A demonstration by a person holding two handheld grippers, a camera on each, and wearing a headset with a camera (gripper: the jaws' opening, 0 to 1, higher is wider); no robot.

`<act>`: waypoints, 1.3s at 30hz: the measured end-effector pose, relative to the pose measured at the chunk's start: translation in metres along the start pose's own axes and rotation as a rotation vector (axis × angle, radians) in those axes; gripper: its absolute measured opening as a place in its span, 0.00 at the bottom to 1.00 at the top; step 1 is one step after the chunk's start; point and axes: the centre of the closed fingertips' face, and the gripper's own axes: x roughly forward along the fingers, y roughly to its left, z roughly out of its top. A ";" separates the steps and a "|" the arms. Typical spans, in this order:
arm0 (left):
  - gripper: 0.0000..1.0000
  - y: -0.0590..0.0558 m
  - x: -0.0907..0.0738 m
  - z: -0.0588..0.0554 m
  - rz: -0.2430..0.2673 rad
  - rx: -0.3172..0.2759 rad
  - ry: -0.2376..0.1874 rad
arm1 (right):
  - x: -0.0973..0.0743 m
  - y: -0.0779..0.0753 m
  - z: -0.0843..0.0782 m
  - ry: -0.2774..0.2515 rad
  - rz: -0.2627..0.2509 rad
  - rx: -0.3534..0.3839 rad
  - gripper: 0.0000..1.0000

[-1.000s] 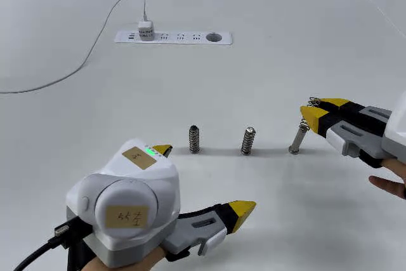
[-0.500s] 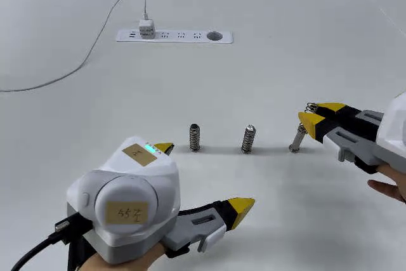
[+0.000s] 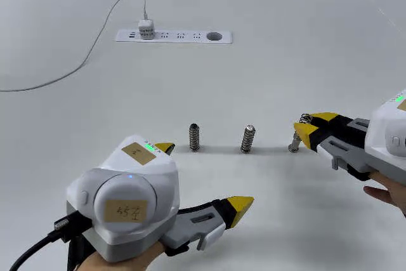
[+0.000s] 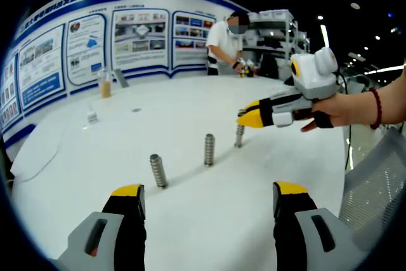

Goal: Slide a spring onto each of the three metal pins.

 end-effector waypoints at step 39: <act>0.81 0.009 -0.003 0.001 0.021 -0.014 -0.001 | 0.007 0.003 -0.026 0.083 0.003 0.115 0.18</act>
